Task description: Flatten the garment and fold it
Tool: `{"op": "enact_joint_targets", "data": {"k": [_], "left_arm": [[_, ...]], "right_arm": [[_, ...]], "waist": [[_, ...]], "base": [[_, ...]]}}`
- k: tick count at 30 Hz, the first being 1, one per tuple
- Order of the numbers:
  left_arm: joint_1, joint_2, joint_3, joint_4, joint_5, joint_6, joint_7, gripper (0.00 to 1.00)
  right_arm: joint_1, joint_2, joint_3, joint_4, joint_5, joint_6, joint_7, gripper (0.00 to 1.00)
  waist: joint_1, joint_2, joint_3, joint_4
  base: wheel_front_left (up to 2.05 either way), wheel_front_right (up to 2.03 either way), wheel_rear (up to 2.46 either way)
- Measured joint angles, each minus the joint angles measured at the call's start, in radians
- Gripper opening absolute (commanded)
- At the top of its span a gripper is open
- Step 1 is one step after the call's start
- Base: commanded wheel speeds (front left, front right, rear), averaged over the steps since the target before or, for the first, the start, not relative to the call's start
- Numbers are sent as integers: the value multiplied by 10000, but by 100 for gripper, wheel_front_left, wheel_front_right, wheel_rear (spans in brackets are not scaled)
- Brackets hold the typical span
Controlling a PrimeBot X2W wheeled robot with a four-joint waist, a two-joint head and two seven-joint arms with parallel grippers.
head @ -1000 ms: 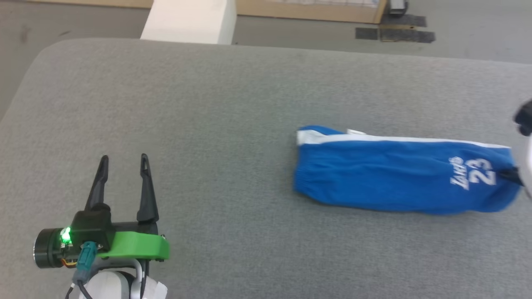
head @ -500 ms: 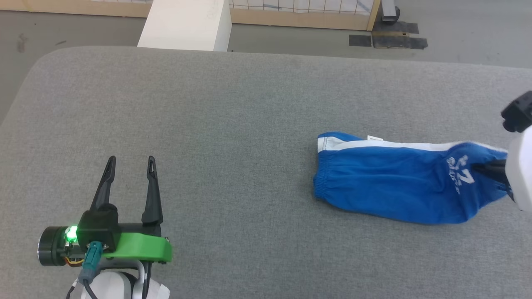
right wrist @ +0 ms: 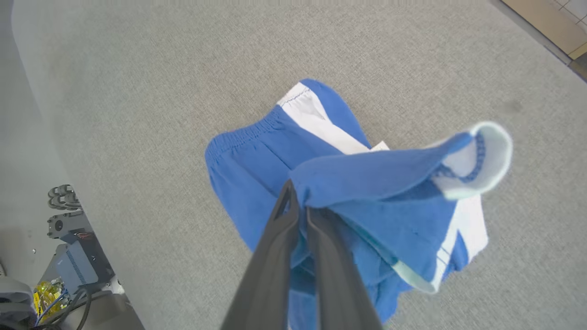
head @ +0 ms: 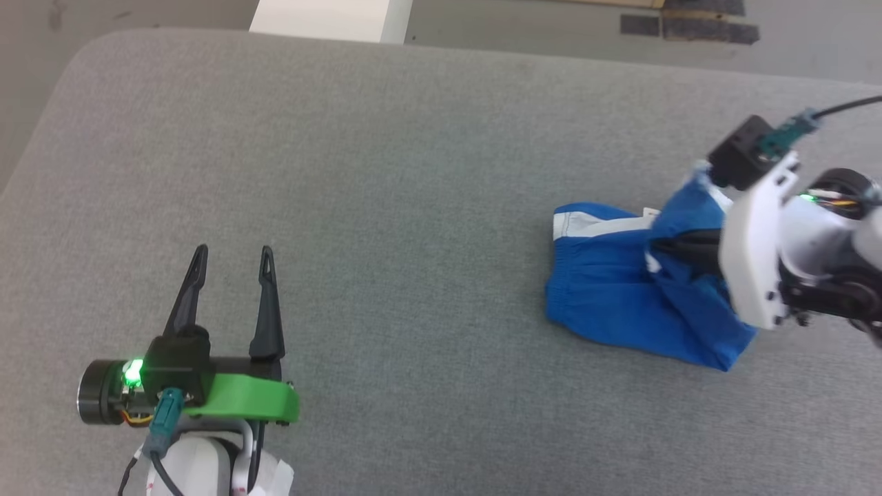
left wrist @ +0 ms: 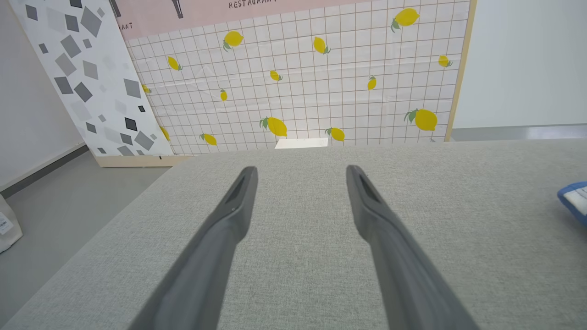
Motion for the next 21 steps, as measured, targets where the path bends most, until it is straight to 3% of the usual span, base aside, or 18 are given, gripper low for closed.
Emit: {"op": "enact_joint_targets", "data": {"k": [9,18,19,20,21], "left_arm": [[-574,-119,-194,98,-48,15,0,100],[-707,-142,-148,199,-58,56,0,100],[-688,-142,-125,232,-58,73,0,100],[-662,-140,-109,276,-58,100,0,100],[-633,-140,-96,320,-58,121,0,100]], "right_arm": [[-160,1555,662,1785,-161,-2,548,0],[-162,1743,1032,2182,-345,0,558,0],[-161,1739,1080,2144,-424,-2,359,18],[-156,1726,1124,2079,-464,-2,153,100],[-145,1710,1145,1971,-472,-2,-134,100]], "waist": [[0,0,686,477],[0,0,909,813],[0,0,864,807],[0,0,814,799],[1,0,743,784]], "base": [[0,0,0],[0,0,0],[0,0,0],[0,0,0],[0,0,0]]}}
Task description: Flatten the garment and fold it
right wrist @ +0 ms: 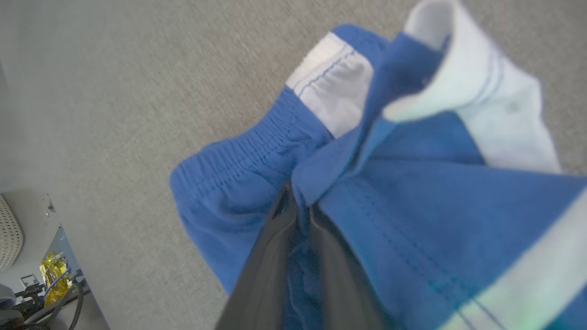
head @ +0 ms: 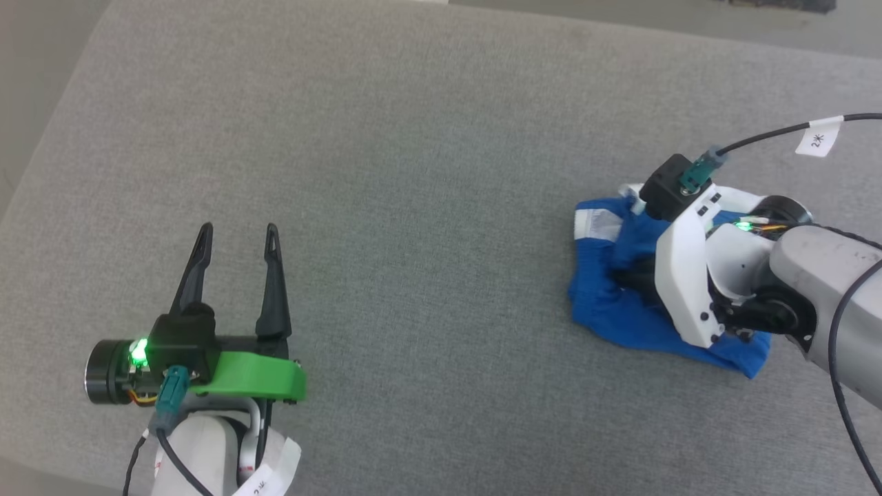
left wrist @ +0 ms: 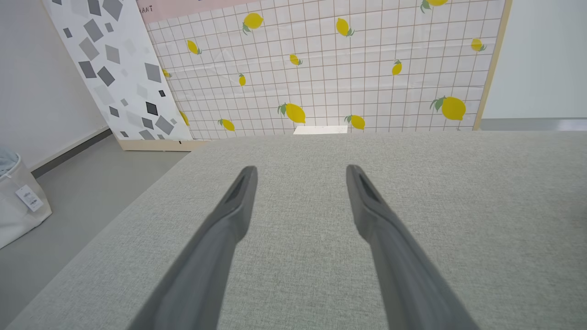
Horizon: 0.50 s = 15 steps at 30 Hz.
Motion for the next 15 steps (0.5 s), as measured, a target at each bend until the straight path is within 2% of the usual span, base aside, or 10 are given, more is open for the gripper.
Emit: {"op": "enact_joint_targets", "data": {"k": [3,4,8,12,15], "left_arm": [[130,27,88,54,2,12,0,100],[252,67,169,63,4,27,0,100],[482,190,326,59,4,96,0,100],[609,234,407,48,4,109,0,100],[746,268,483,44,6,146,0,100]], "right_arm": [[0,-159,4,-453,-268,2,-1034,100],[1,-422,-157,-698,-468,2,-1898,100],[34,-911,-794,-821,-999,2,-3720,100],[280,-1028,-1831,-130,-2075,2,-5793,100],[936,-738,-2769,675,-2775,2,-6974,100]], "waist": [[0,0,-262,-90],[0,0,-492,-207],[0,0,-887,-595],[-1,0,-1172,-1076],[0,0,-1400,-1472]], "base": [[0,0,0],[0,0,0],[0,0,0],[0,0,0],[0,0,0]]}}
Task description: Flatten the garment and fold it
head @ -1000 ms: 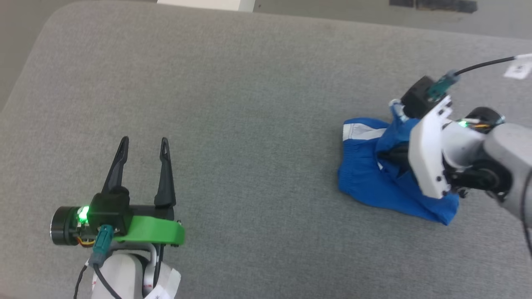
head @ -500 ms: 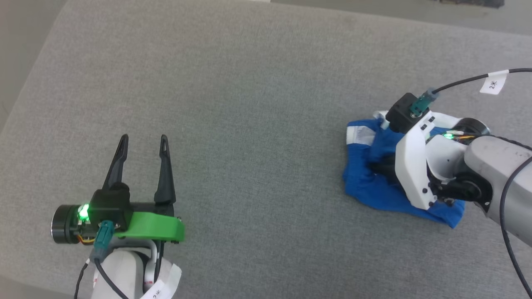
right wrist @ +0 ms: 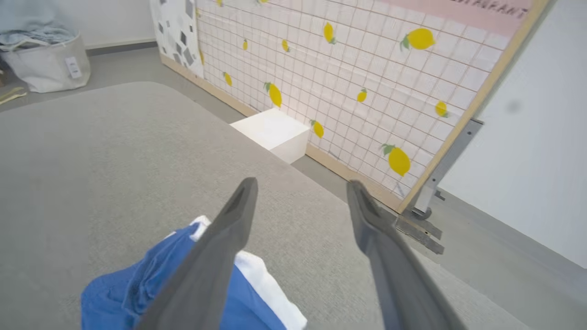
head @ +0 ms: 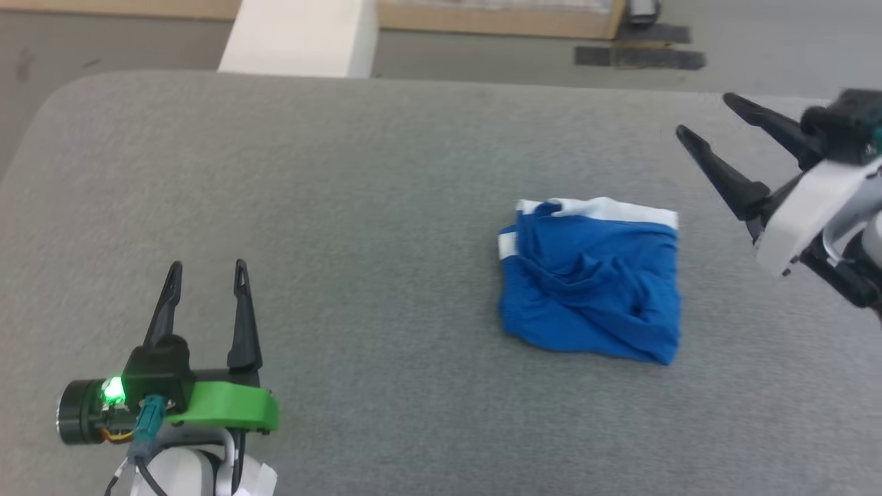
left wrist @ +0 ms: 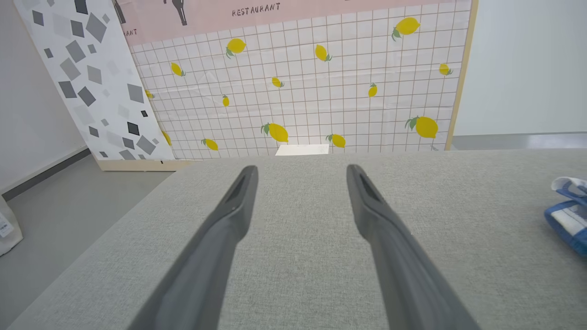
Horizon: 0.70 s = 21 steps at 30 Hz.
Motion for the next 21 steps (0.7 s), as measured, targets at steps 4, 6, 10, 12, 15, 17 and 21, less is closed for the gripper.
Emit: {"op": "enact_joint_targets", "data": {"k": [4,6,10,12,15,17,21], "left_arm": [[185,33,73,-19,8,50,0,100],[206,46,90,-35,8,54,0,100],[289,56,140,-111,8,98,0,100],[324,54,140,-121,6,100,0,100],[389,54,140,-130,4,98,-2,100],[429,50,136,-128,-2,98,0,100],[569,44,107,-105,-2,98,0,100]], "right_arm": [[926,686,-1749,748,-1244,0,-568,100],[1547,1185,-3252,805,-1967,0,-639,100],[3154,2307,-6736,-476,-3896,0,-654,100],[4173,2920,-7879,-1193,-4671,-2,-658,100],[5641,3833,-8984,-2238,-5848,-2,-658,100],[6422,4567,-9603,-2836,-6272,0,-658,100],[7456,5634,-10401,-3712,-6943,0,-658,100]], "waist": [[0,1,-263,-436],[0,0,-398,-640],[0,0,-622,-927],[0,0,-729,-990],[-1,0,-869,-1035],[-1,0,-953,-1027],[-1,0,-1068,-962]], "base": [[0,0,0],[0,0,0],[0,0,0],[0,0,0],[0,0,0],[0,0,0],[0,0,0]]}}
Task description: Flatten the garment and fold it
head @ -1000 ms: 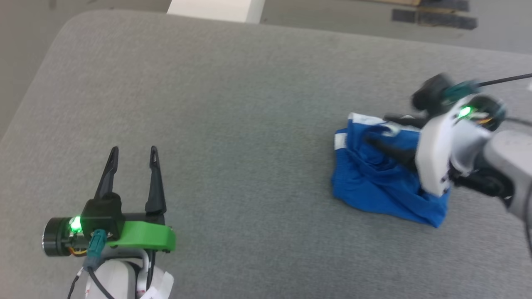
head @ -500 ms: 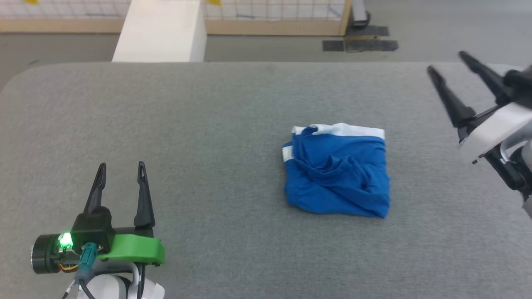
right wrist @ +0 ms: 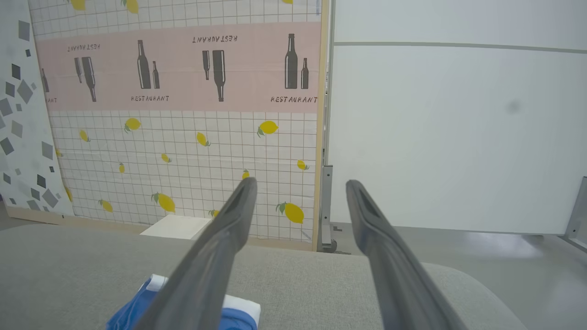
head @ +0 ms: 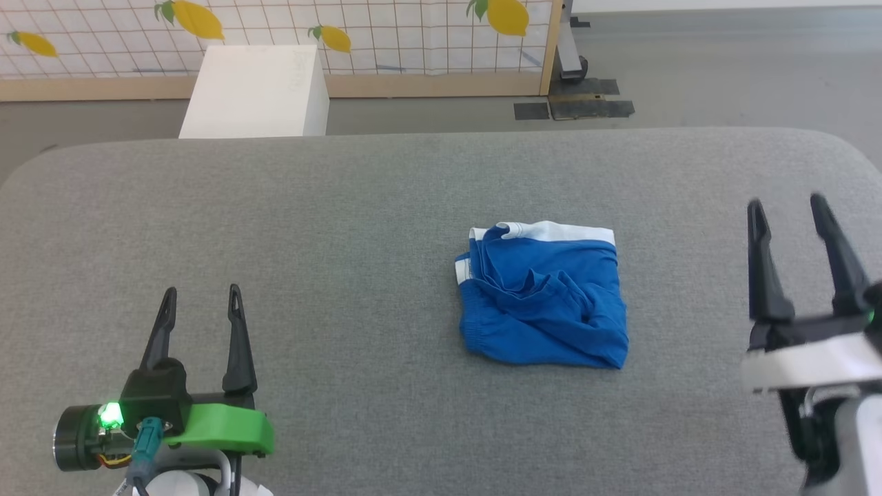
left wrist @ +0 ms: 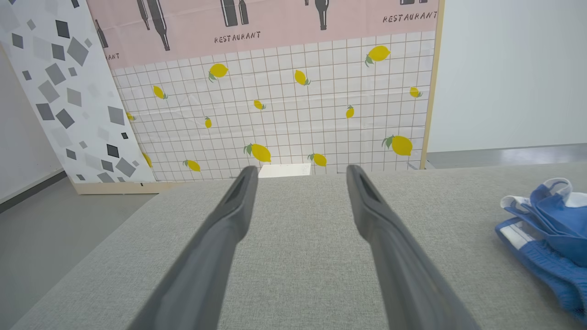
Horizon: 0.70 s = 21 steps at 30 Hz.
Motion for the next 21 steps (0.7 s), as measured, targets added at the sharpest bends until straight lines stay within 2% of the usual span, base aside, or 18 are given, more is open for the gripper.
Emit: {"op": "enact_joint_targets", "data": {"k": [3,7,21], "left_arm": [[48,-12,-54,8,0,0,0,100],[87,-21,-161,73,0,-4,0,100],[243,-46,-265,232,2,-4,0,100]], "right_arm": [[677,633,-336,-334,-527,0,0,100],[1279,1034,-431,-326,-849,-2,-2,100],[1939,1317,-422,-159,-1143,0,73,100]], "waist": [[0,0,-60,74],[0,0,-108,160],[0,0,-357,322]], "base": [[0,0,0],[0,0,0],[0,0,0]]}}
